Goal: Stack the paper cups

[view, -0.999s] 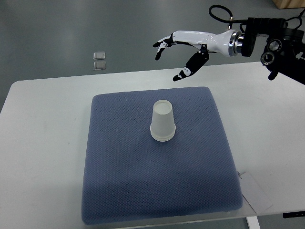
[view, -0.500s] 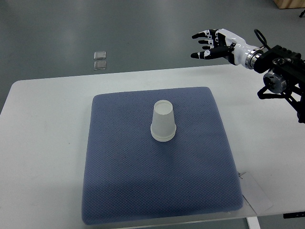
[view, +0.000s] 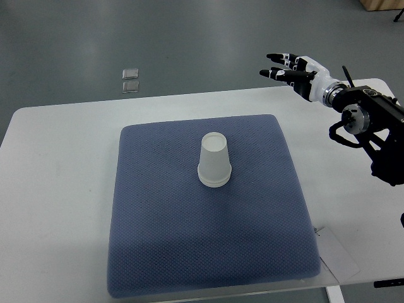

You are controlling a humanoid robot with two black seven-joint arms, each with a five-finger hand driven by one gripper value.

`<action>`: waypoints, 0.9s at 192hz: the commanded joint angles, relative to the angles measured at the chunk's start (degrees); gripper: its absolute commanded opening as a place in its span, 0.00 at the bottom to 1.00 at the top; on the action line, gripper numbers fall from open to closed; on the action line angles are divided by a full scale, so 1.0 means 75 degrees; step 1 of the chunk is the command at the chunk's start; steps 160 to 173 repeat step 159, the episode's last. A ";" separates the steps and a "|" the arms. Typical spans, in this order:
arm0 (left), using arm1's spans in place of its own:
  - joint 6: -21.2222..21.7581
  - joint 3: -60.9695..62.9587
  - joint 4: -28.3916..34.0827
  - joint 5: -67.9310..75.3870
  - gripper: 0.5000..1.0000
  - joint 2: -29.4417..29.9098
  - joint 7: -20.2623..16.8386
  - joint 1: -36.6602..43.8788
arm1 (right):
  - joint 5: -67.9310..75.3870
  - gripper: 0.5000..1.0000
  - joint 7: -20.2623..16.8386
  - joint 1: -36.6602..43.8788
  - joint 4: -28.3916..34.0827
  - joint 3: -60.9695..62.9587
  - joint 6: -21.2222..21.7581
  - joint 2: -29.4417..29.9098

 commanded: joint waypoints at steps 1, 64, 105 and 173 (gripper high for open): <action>0.0000 0.0000 0.0000 0.0002 1.00 0.0000 0.0000 -0.0001 | 0.0008 0.83 -0.0020 -0.0194 0.0008 0.0391 0.0003 0.0277; 0.0000 0.0000 0.0000 0.0002 1.00 0.0000 0.0000 -0.0001 | 0.0032 0.83 0.0074 -0.0592 0.0078 0.0978 0.0003 0.0769; 0.0000 0.0000 0.0000 0.0002 1.00 0.0000 0.0000 -0.0001 | 0.0032 0.83 0.0062 -0.0815 0.0125 0.1036 0.0014 0.1027; 0.0000 0.0000 0.0000 0.0002 1.00 0.0000 0.0000 -0.0001 | 0.0079 0.83 0.0074 -0.0967 0.0125 0.1036 0.0038 0.1156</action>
